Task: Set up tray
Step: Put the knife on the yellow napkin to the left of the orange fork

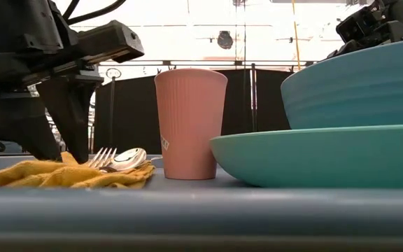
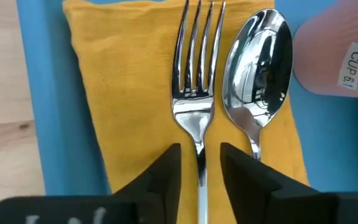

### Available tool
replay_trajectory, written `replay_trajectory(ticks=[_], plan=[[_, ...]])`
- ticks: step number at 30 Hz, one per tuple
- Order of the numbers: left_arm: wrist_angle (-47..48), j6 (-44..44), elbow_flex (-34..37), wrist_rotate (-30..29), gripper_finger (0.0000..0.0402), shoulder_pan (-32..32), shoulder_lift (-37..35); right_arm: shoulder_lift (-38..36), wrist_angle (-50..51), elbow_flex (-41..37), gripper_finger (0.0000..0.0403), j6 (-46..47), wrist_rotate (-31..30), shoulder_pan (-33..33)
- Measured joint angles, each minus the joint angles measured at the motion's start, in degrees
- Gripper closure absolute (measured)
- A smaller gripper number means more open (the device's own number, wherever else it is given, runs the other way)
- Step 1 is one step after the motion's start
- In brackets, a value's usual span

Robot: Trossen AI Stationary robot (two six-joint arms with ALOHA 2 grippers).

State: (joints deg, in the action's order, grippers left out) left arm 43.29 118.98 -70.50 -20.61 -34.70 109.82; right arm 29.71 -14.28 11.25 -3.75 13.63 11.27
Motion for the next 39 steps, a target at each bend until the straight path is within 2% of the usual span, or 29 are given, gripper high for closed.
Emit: replay_trajectory(ticks=[7, 10, 16, 22, 28, 31, 39], plan=[[1.8, -7.5, 0.0, 2.5, 0.0261, 0.0, -2.2, 0.0, 0.0, 0.0, 0.0403, 0.0, 0.0, 0.0], [6.5, -9.0, -0.1, 3.0, 0.0258, -0.1, -5.4, 0.0, 0.0, 0.0, 0.0403, 0.0, 0.0, 0.0], [25.5, -1.4, -0.1, 5.9, 0.0257, -1.2, -12.1, 0.0, 0.0, 0.0, 0.0403, 0.0, 0.0, 0.0], [37.4, 3.6, 0.8, 13.3, 0.0256, -2.1, -12.5, 0.0, 0.0, 0.0, 0.0403, 0.0, 0.0, 0.0], [37.0, 4.6, 6.7, 17.4, 0.0256, 0.3, -12.5, 0.0, 0.0, 0.0, 0.0403, 0.1, 0.0, 0.0], [33.9, 4.4, 11.6, 18.8, 0.0256, 1.8, -12.4, 0.0, 0.0, 0.0, 0.0403, 0.6, 0.0, 0.0], [29.9, 1.3, 18.4, 18.0, 0.0256, 3.0, -14.1, 0.0, 0.9, 0.0, 0.0403, 0.2, 0.0, 0.0]])
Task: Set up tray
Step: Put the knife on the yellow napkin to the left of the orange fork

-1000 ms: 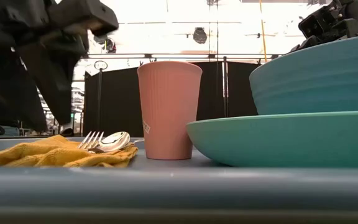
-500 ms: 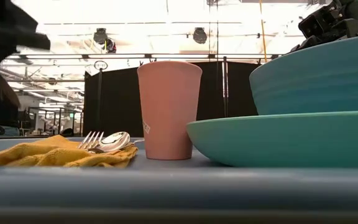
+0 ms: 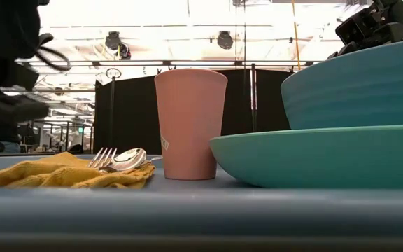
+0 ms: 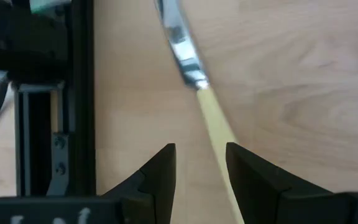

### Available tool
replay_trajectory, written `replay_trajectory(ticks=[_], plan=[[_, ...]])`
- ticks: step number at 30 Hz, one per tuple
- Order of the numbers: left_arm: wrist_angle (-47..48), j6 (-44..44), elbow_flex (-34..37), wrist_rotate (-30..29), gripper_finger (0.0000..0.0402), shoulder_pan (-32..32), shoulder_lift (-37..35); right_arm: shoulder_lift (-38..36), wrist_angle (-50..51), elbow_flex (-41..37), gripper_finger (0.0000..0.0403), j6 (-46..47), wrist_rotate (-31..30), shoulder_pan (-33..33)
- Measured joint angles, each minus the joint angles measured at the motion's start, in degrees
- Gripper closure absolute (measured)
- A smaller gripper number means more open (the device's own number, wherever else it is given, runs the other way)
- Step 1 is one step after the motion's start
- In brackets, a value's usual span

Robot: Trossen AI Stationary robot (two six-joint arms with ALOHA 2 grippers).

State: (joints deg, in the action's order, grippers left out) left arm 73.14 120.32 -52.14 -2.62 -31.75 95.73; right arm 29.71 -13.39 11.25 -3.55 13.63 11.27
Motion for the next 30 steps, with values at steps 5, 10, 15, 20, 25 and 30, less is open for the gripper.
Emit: replay_trajectory(ticks=[5, 10, 15, 20, 25, 30], plan=[[0.4, -0.8, -0.8, -3.4, 0.0256, -1.0, -4.4, 0.0, 0.0, 0.0, 0.0403, -0.2, 0.0, 0.0], [0.1, -7.7, -4.2, -5.3, 0.0256, -2.8, -7.3, 0.0, 0.0, 0.0, 0.0403, -0.6, 0.0, 0.0], [-4.4, -19.8, -6.3, -5.0, 0.0256, -4.8, -7.4, 0.0, 0.0, 0.0, 0.0403, -0.6, 0.0, 0.0], [-9.9, -31.6, -6.3, -4.4, 0.0256, -5.7, -7.4, 0.0, 0.0, 0.0, 0.0403, -0.2, 0.0, 0.0], [-13.4, -36.4, -6.3, -6.4, 0.0256, -4.6, -7.4, 0.0, 0.0, 0.0, 0.0403, -0.2, 0.0, 0.0], [-17.9, -44.8, -6.3, -9.0, 0.0256, -2.9, -7.4, 0.0, 0.0, 0.0, 0.0403, -0.2, 0.0, 0.0]])
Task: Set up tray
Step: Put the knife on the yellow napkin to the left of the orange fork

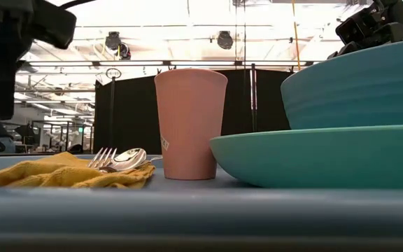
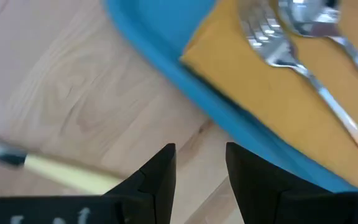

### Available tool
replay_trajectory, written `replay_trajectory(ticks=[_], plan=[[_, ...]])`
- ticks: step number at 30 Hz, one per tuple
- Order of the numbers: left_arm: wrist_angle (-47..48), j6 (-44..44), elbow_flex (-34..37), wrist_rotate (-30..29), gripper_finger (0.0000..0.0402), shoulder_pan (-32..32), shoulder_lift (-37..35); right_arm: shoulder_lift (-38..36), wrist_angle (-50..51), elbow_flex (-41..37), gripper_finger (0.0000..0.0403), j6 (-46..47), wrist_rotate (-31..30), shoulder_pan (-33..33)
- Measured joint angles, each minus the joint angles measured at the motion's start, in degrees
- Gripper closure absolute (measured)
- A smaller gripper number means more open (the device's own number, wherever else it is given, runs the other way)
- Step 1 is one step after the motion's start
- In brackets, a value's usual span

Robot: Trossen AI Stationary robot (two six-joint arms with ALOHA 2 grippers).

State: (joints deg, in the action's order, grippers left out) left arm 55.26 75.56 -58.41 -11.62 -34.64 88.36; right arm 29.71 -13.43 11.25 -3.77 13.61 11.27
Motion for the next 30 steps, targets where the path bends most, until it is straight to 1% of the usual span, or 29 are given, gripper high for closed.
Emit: replay_trajectory(ticks=[3, 5, 7, 11, 13, 18, 20, 23, 25, 27, 28, 30], plan=[[-2.4, -5.9, 0.0, -0.4, 0.0256, 0.9, 0.0, 0.0, 0.0, 0.0, 0.0403, 0.0, 0.0, 0.0], [-4.1, -11.4, 0.0, -0.5, 0.0256, 1.2, 0.0, 0.0, 0.0, 0.0, 0.0403, 0.0, 0.0, 0.0], [-5.5, -18.9, 0.0, -0.1, 0.0256, 1.1, 0.0, 0.0, 0.0, 0.0, 0.0403, 0.0, 0.0, 0.0], [-7.3, -34.6, 0.0, 2.8, 0.0256, -0.1, 0.0, 0.0, 0.0, 0.0, 0.0403, -0.1, 0.0, 0.0], [-7.4, -38.2, 0.0, 3.6, 0.0256, -0.6, 0.0, 0.0, 0.0, 0.0, 0.0403, -0.1, 0.0, 0.0], [-7.2, -42.7, 0.0, 3.8, 0.0256, -0.8, 0.0, 0.0, 0.0, 0.0, 0.0403, -0.1, 0.0, 0.0], [-6.1, -45.5, 0.0, 5.2, 0.0256, -0.8, 0.0, 0.0, 0.0, 0.0, 0.0403, -0.1, 0.0, 0.0], [-2.8, -49.8, 0.0, 8.9, 0.0256, -0.8, 0.0, 0.0, 0.0, 0.0, 0.0403, -0.1, 0.0, 0.0], [-0.7, -50.3, 0.0, 10.2, 0.0256, -0.8, 0.0, 0.0, 0.0, 0.0, 0.0403, 0.0, 0.0, 0.0], [0.0, -47.5, 0.0, 10.0, 0.0256, -0.8, 0.0, 0.0, 0.0, 0.0, 0.0403, 0.0, 0.0, 0.0], [0.4, -43.4, 0.0, 9.1, 0.0256, -0.7, 0.0, 0.0, 0.0, 0.0, 0.0403, 0.0, 0.0, 0.0], [2.5, -31.0, 0.0, 6.1, 0.0256, -0.1, 0.0, 0.0, 0.0, 0.0, 0.0403, 0.0, 0.0, 0.0]])
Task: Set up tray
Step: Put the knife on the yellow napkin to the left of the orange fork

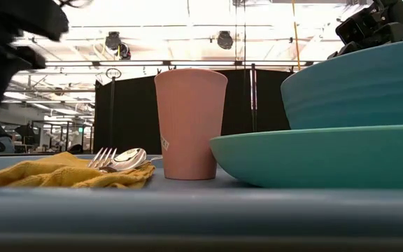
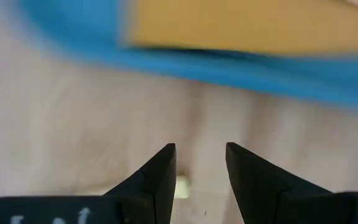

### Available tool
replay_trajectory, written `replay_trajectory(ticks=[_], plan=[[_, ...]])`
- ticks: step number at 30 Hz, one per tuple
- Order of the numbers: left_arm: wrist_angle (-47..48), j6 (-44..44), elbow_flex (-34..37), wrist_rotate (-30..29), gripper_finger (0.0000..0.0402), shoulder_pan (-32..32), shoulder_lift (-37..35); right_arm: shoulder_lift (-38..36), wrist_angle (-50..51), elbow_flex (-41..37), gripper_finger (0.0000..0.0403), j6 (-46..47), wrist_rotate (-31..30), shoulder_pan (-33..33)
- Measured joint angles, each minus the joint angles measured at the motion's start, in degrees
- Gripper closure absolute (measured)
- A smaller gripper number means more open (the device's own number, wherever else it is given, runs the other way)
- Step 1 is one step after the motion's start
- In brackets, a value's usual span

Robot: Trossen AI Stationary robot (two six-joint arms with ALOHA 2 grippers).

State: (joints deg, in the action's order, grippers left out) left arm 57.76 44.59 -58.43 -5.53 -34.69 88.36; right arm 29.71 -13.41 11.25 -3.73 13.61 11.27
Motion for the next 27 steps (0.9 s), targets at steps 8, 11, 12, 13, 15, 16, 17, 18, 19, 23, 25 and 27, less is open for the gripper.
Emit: replay_trajectory(ticks=[8, 11, 12, 13, 15, 16, 17, 18, 19, 23, 25, 27], plan=[[6.7, 41.2, 0.1, -5.3, 0.0256, 0.5, 0.0, 0.0, 0.0, 0.0, 0.0403, 0.0, 0.0, 0.0], [7.1, 54.9, 0.3, -8.4, 0.0256, -1.5, 0.0, 0.0, 0.2, 0.0, 0.0403, 0.0, 0.0, 0.0], [7.1, 58.6, 0.8, -9.2, 0.0256, -2.4, 0.0, 0.0, 0.2, 0.0, 0.0403, 0.0, 0.0, 0.0], [7.5, 62.3, 1.4, -9.2, 0.0256, -3.5, 0.0, 0.0, 0.4, 0.0, 0.0403, 0.0, 0.0, 0.0], [9.8, 72.1, 3.1, -8.3, 0.0256, -6.3, 0.0, 0.0, 0.7, 0.0, 0.0403, 0.0, 0.0, 0.0], [10.2, 77.1, 4.2, -6.9, 0.0256, -7.5, 0.0, 0.0, 1.0, 0.0, 0.0403, 0.0, 0.0, 0.0], [10.1, 82.1, 5.4, -5.4, 0.0256, -8.7, 0.0, 0.0, 1.4, 0.0, 0.0403, 0.0, 0.0, 0.0], [9.7, 85.5, 6.3, -3.9, 0.0256, -9.6, 0.0, 0.0, 1.7, 0.0, 0.0403, 0.0, 0.0, 0.0], [9.3, 86.8, 6.6, -2.6, 0.0256, -9.8, 0.1, 0.0, 1.9, 0.0, 0.0403, 0.0, 0.0, 0.0], [9.8, 87.3, 5.6, -4.7, 0.0256, -6.2, -0.5, 0.0, 1.6, 0.0, 0.0403, 0.0, 0.0, 0.0], [11.7, 86.0, 5.3, -8.7, 0.0256, -4.2, -1.3, 0.0, 1.6, 0.0, 0.0403, 0.0, 0.0, 0.0], [11.8, 85.0, 5.3, -12.6, 0.0256, -2.8, -2.2, 0.0, 1.9, 0.0, 0.0403, 0.0, 0.0, 0.0]])
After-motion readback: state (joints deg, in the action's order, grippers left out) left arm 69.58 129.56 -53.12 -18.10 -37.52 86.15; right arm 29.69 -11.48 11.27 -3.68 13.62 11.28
